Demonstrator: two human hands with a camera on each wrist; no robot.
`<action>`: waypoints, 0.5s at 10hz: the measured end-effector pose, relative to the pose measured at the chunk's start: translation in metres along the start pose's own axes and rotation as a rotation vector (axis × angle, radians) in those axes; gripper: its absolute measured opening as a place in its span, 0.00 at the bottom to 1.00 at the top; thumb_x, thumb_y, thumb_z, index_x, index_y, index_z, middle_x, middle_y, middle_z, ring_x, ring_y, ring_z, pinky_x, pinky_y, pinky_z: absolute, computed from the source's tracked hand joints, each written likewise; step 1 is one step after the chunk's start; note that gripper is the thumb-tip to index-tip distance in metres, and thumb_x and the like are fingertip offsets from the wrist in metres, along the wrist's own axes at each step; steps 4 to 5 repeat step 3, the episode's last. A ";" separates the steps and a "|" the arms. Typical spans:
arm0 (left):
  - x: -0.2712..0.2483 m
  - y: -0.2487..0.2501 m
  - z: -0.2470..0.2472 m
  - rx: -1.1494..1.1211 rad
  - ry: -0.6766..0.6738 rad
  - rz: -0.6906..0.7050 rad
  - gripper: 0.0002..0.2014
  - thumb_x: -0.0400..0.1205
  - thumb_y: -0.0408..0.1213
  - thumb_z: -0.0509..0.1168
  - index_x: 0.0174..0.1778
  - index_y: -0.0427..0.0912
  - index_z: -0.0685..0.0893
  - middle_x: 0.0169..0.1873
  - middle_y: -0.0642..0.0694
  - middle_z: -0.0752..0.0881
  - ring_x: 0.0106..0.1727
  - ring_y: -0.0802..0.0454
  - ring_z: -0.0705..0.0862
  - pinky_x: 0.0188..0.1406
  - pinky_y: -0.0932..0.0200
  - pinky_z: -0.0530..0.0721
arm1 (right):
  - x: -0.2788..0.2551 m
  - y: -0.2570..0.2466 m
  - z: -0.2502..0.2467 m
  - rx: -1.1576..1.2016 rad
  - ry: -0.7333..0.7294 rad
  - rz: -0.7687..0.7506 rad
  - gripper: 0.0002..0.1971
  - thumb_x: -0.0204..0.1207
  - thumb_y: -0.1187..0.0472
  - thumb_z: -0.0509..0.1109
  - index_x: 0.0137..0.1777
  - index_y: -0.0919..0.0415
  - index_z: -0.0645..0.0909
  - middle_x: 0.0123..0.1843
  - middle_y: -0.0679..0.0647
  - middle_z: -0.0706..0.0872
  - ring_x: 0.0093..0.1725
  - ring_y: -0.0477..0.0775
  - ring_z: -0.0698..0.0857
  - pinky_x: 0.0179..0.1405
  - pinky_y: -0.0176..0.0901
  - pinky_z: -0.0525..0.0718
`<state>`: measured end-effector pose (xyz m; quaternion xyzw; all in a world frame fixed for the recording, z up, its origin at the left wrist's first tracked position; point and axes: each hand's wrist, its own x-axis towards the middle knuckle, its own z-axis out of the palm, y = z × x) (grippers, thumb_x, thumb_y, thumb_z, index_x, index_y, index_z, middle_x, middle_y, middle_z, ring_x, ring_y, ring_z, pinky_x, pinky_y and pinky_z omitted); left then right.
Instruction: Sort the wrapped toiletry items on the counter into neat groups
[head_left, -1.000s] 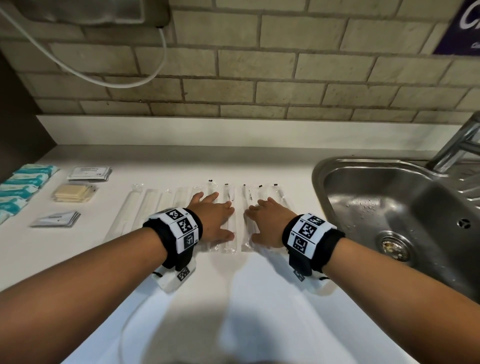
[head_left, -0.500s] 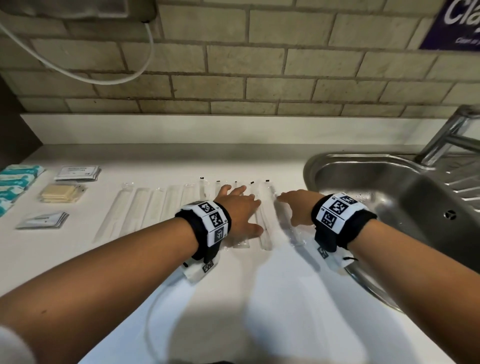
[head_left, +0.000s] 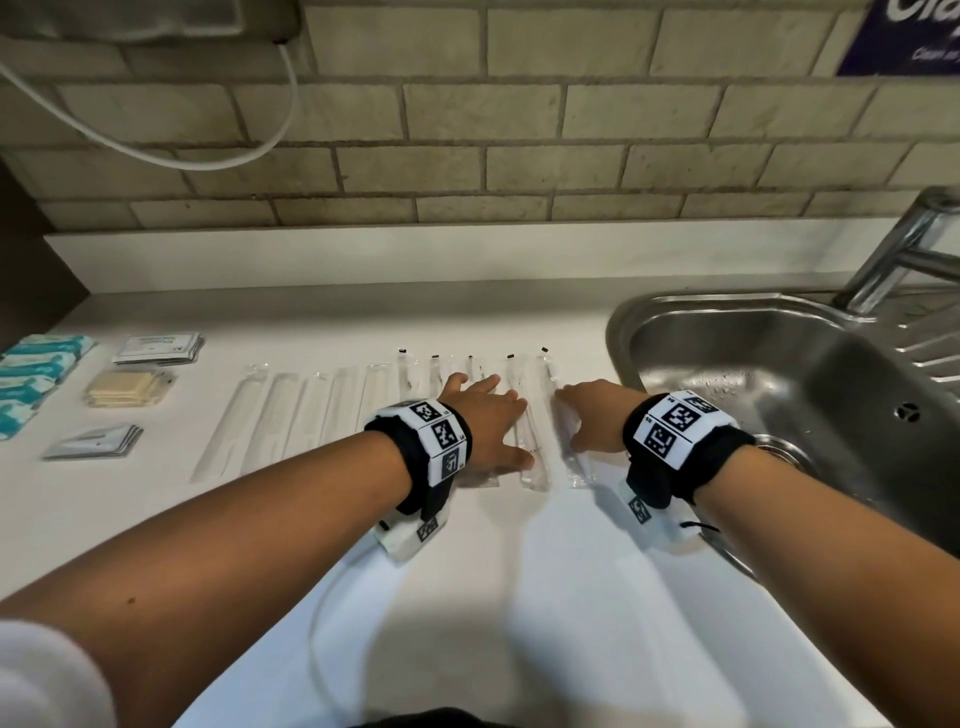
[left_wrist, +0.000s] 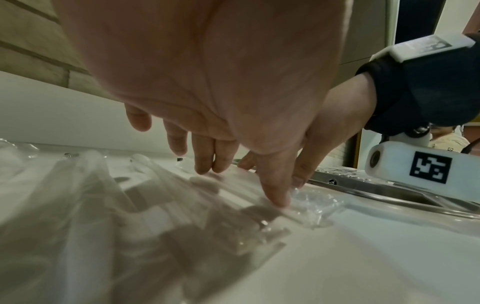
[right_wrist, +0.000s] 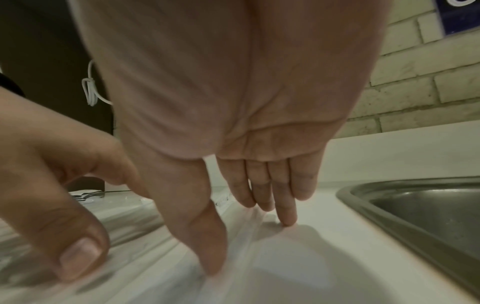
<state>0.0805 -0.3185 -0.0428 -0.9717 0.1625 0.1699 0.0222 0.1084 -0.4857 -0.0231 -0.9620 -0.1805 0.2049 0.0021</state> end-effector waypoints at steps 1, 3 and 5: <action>0.002 -0.001 0.001 -0.001 -0.003 -0.014 0.41 0.78 0.66 0.57 0.84 0.49 0.57 0.85 0.51 0.57 0.86 0.48 0.47 0.81 0.38 0.42 | 0.001 0.000 0.003 0.001 -0.003 0.007 0.34 0.74 0.55 0.74 0.78 0.61 0.68 0.72 0.57 0.79 0.71 0.58 0.78 0.68 0.48 0.79; -0.007 -0.003 -0.004 -0.044 0.033 -0.026 0.41 0.78 0.65 0.59 0.84 0.51 0.57 0.85 0.52 0.56 0.86 0.48 0.47 0.81 0.40 0.39 | -0.010 -0.009 -0.005 0.026 0.052 0.005 0.31 0.77 0.58 0.69 0.80 0.61 0.65 0.76 0.57 0.75 0.74 0.57 0.75 0.71 0.46 0.75; -0.007 -0.003 -0.004 -0.044 0.033 -0.026 0.41 0.78 0.65 0.59 0.84 0.51 0.57 0.85 0.52 0.56 0.86 0.48 0.47 0.81 0.40 0.39 | -0.010 -0.009 -0.005 0.026 0.052 0.005 0.31 0.77 0.58 0.69 0.80 0.61 0.65 0.76 0.57 0.75 0.74 0.57 0.75 0.71 0.46 0.75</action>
